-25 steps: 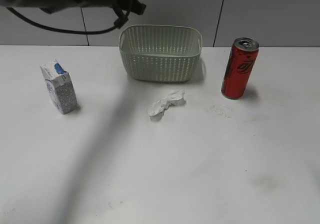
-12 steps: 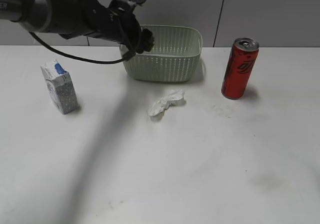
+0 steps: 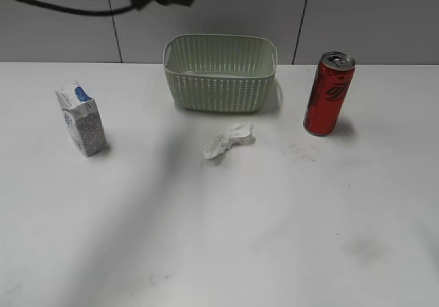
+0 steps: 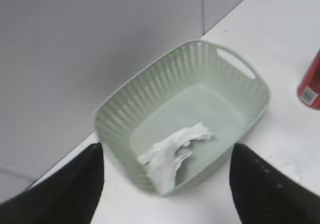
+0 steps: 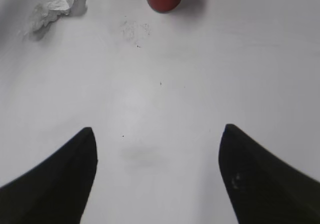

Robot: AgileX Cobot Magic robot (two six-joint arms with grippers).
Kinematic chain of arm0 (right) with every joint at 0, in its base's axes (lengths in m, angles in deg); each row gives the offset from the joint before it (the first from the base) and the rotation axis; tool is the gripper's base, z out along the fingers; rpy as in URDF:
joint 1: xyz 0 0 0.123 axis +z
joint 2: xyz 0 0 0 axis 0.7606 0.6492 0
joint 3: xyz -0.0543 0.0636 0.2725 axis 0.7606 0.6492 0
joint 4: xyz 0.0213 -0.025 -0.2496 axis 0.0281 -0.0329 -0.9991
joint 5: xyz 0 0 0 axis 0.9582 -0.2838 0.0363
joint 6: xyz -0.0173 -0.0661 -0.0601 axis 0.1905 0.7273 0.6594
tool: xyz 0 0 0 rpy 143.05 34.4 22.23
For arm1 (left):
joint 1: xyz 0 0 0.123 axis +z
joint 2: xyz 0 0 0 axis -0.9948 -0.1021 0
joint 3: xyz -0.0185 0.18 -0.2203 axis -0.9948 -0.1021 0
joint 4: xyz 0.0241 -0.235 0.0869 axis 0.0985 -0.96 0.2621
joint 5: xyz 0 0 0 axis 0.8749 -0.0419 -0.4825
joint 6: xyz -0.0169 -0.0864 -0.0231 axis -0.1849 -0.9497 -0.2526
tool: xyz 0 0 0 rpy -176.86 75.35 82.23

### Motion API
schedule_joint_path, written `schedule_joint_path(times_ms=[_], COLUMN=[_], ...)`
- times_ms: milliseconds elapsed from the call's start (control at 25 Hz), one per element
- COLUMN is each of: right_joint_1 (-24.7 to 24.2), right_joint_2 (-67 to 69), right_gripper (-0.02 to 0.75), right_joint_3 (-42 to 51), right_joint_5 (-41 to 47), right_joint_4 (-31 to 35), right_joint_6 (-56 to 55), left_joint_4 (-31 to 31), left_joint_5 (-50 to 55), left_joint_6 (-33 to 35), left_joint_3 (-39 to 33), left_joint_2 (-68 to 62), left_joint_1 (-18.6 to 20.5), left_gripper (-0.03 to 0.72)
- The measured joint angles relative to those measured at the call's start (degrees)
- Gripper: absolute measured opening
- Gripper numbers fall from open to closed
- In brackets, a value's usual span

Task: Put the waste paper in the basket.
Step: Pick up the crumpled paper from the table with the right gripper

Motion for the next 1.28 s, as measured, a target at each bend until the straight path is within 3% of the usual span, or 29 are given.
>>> schedule_joint_path(times_ms=[120, 240, 400, 520, 800, 1000, 1280], right_joint_1=[0.0, 0.0, 2.0, 7.9, 23.4, 29.8, 32.5], right_joint_2=[1.1, 4.0, 9.9, 14.8, 29.1, 39.0, 50.3], right_gripper=[0.571, 0.571, 0.571, 0.571, 0.571, 0.538, 0.524], right_joint_3=[-2.1, -5.2, -10.0, -13.7, -22.2, -27.1, -29.2], right_joint_5=[0.1, 0.1, 0.7, 0.2, -4.1, -8.7, -15.0], right_joint_4=[0.4, 0.9, 1.2, -1.5, -14.0, -15.1, -15.6], right_joint_6=[0.2, 0.3, 0.3, -2.5, -22.4, -31.3, -40.8], left_joint_4=[12.4, 17.3, 18.3, 18.0, 17.7, 17.1, 16.0], left_joint_5=[8.0, 16.1, 23.5, 24.6, 24.3, 23.2, 23.9], left_joint_6=[-9.5, -15.4, -18.8, -19.5, -19.8, -19.8, -24.8], left_joint_3=[0.1, 0.1, -4.3, -12.4, -34.4, -46.5, -58.4], left_joint_2=[6.2, 11.5, 20.2, 29.3, 54.0, 72.5, 94.1], left_joint_1=[1.3, 3.7, 8.9, 13.4, 21.8, 23.0, 23.0], left_gripper=[0.57, 0.569, 0.567, 0.565, 0.565, 0.565, 0.564])
